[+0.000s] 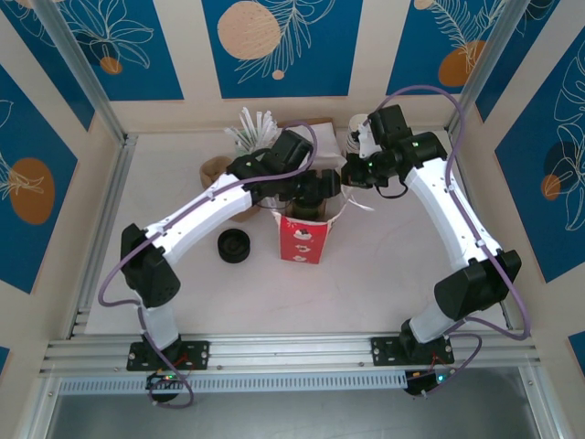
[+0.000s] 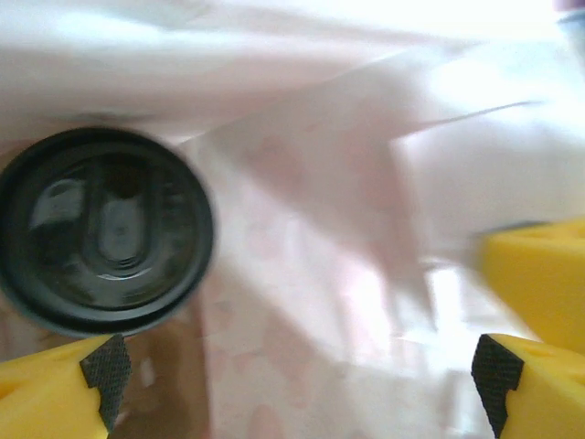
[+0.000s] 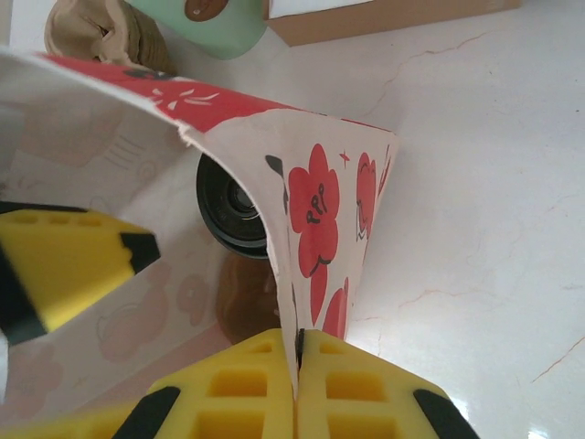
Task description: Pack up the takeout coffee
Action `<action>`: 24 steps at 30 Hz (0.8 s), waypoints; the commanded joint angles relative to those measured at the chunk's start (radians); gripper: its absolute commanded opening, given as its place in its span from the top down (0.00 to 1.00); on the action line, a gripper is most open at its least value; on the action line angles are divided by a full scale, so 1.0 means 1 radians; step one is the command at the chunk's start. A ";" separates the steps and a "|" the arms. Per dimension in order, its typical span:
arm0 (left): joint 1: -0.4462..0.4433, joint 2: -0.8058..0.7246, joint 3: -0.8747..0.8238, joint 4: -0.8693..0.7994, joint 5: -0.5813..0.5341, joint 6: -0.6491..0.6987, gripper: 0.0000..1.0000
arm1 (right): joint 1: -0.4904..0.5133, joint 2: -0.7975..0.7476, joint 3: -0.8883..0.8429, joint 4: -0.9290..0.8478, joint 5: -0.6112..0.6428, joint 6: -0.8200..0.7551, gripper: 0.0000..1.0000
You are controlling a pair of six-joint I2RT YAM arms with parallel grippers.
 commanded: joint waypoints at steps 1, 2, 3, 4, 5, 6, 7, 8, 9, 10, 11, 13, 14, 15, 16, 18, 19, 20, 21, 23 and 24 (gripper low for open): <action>-0.009 -0.080 0.027 0.123 0.111 0.016 0.04 | -0.013 0.011 -0.004 0.004 -0.048 0.026 0.96; -0.009 -0.085 0.027 0.128 0.122 0.024 0.04 | -0.018 0.011 -0.007 0.006 -0.057 0.027 0.96; -0.009 -0.094 0.028 0.133 0.134 0.034 0.04 | -0.021 0.011 -0.009 0.008 -0.062 0.028 0.96; -0.009 -0.099 0.029 0.135 0.149 0.044 0.05 | -0.025 0.011 -0.010 0.008 -0.064 0.028 0.96; -0.010 -0.106 0.031 0.138 0.160 0.053 0.05 | -0.027 0.010 -0.012 0.008 -0.066 0.027 0.96; -0.009 -0.115 0.030 0.143 0.167 0.063 0.05 | -0.030 0.008 -0.016 0.012 -0.072 0.026 0.96; -0.009 -0.125 0.033 0.146 0.168 0.074 0.05 | -0.032 0.003 -0.023 0.021 -0.079 0.024 0.96; -0.009 -0.133 0.038 0.148 0.165 0.088 0.05 | -0.034 -0.004 -0.034 0.031 -0.085 0.024 0.96; -0.008 -0.140 0.052 0.142 0.154 0.105 0.05 | -0.037 -0.013 -0.048 0.045 -0.097 0.022 0.96; -0.008 -0.147 0.072 0.128 0.132 0.122 0.05 | -0.039 -0.026 -0.065 0.066 -0.112 0.018 0.96; -0.006 -0.151 0.092 0.116 0.114 0.135 0.05 | -0.040 -0.040 -0.083 0.084 -0.121 0.016 0.96; 0.007 -0.155 0.140 0.069 0.058 0.154 0.05 | -0.041 -0.074 -0.127 0.127 -0.136 0.012 0.96; 0.016 -0.158 0.159 0.048 0.034 0.157 0.05 | -0.040 -0.089 -0.145 0.144 -0.143 0.011 0.96; 0.026 -0.165 0.171 0.030 0.003 0.161 0.05 | -0.039 -0.101 -0.162 0.158 -0.154 0.010 0.96; 0.036 -0.173 0.179 0.010 -0.044 0.163 0.04 | -0.040 -0.115 -0.177 0.174 -0.169 0.004 0.96; 0.060 -0.198 0.173 -0.008 -0.113 0.157 0.04 | -0.040 -0.137 -0.209 0.198 -0.194 0.002 0.96; 0.072 -0.209 0.167 -0.024 -0.158 0.152 0.04 | -0.042 -0.147 -0.224 0.210 -0.210 0.004 0.95; 0.084 -0.215 0.169 -0.049 -0.200 0.139 0.03 | -0.042 -0.159 -0.235 0.222 -0.223 0.003 0.95; 0.100 -0.223 0.164 -0.067 -0.234 0.126 0.03 | -0.041 -0.167 -0.249 0.233 -0.236 0.009 0.95; 0.132 -0.233 0.147 -0.103 -0.303 0.099 0.03 | -0.042 -0.182 -0.274 0.260 -0.258 0.020 0.95; 0.150 -0.234 0.144 -0.129 -0.339 0.076 0.03 | -0.042 -0.185 -0.282 0.268 -0.270 0.025 0.95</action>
